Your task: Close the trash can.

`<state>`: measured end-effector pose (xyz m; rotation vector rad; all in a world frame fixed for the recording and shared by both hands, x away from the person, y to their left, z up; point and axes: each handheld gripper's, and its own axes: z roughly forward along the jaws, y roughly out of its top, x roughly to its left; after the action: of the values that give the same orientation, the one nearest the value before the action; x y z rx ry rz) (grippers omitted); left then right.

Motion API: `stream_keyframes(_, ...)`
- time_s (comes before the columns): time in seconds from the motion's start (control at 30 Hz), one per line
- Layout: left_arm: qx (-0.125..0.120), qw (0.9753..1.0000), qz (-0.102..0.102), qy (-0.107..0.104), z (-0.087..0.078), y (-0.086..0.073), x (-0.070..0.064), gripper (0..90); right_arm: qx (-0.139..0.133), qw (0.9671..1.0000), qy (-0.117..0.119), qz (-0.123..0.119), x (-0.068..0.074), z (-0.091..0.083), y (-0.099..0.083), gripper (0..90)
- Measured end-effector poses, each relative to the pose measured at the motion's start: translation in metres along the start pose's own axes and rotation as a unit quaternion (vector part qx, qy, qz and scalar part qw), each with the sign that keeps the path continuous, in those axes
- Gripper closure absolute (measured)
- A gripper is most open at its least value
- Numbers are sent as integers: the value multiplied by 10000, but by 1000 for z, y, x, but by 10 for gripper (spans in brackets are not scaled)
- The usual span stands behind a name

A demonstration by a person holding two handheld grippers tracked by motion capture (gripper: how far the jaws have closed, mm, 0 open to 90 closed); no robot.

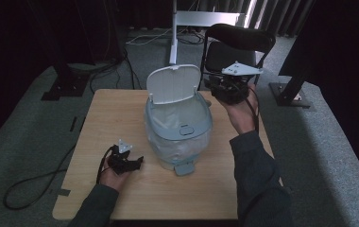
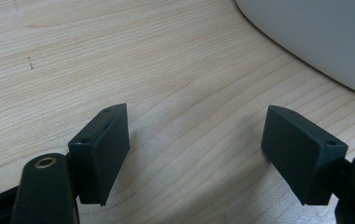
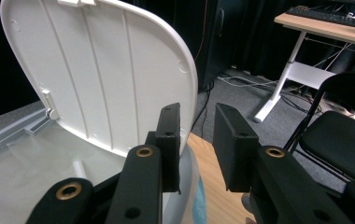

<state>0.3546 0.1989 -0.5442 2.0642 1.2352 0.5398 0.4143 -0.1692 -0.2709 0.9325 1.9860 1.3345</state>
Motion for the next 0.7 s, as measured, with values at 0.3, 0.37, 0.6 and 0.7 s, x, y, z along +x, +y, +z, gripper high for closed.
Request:
stream_keyframes(0.3,2,10000,3,0,0,0,0,234,-40,10000,-35,71,-2,5,4,751)
stream_keyframes(0.37,2,10000,4,-2,0,0,0,234,-28,10000,-43,74,-2,6,5,751)
stream_keyframes(0.6,3,10000,2,0,0,0,0,234,-40,9999,-77,108,-5,10,4,769)
stream_keyframes(0.7,5,10000,3,-1,0,0,0,234,-66,9999,-59,132,-7,10,4,770)
